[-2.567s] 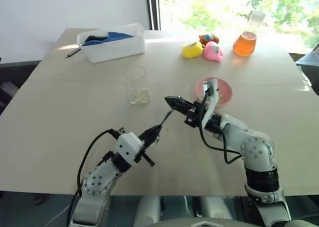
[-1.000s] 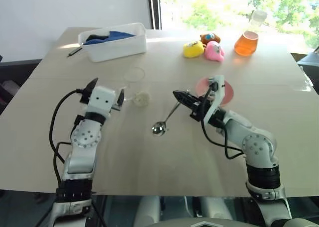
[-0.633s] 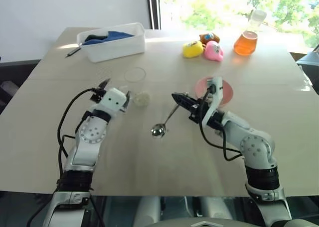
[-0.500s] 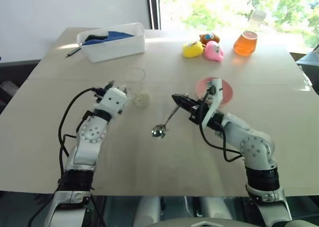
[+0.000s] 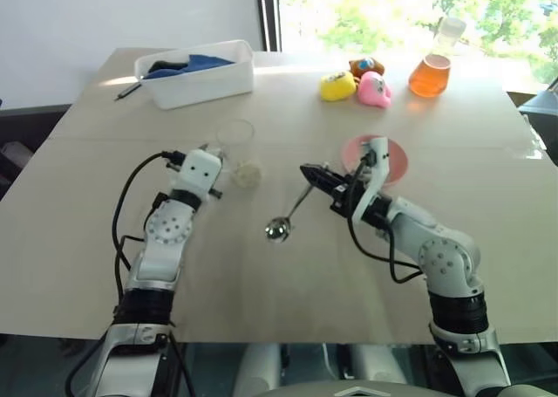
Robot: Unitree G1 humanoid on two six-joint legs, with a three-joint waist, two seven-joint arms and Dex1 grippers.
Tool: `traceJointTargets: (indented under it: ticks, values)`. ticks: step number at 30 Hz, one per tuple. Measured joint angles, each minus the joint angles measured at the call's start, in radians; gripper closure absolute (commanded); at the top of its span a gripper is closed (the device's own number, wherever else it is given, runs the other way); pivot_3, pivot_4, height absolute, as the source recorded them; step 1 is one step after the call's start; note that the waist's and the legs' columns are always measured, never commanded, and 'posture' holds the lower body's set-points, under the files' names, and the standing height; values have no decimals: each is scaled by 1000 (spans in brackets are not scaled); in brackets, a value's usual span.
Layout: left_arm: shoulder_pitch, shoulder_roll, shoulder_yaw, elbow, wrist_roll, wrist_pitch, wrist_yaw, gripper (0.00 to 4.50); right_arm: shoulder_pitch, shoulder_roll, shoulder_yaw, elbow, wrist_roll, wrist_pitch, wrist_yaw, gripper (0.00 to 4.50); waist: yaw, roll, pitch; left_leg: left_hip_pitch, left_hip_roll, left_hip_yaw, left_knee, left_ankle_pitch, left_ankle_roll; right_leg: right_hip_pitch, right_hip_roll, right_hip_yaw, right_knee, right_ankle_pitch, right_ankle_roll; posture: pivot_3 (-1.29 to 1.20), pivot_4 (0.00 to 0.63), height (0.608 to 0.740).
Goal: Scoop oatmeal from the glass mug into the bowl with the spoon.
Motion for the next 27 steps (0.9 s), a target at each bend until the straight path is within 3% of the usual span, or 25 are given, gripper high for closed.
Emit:
traceJointTargets:
  ticks: [12, 21, 27]
  values:
    - [6, -17, 12, -19, -42, 11, 20, 4315, -19, -6, -5, 2, -12, -3, 9, 4500, -8, 1, 0, 2, 0, 1, 0, 0, 0, 0, 1, 1, 2, 0, 0, 0, 150, 740]
    - [-9, -34, 21, -8, -112, 37, -72, 4315, -415, -33, -126, 38, -8, -33, -39, 4500, 1, 1, 0, 0, -1, 0, 0, 2, -4, 0, 2, -1, 0, 0, 0, 0, 150, 740]
    - [-8, -24, -15, -34, -117, 24, -152, 4315, -434, -21, -114, 90, -27, -51, -37, 4500, 13, 1, 0, 0, -2, 1, 0, 3, -4, 0, 1, 0, 0, 0, 0, 0, 150, 740]
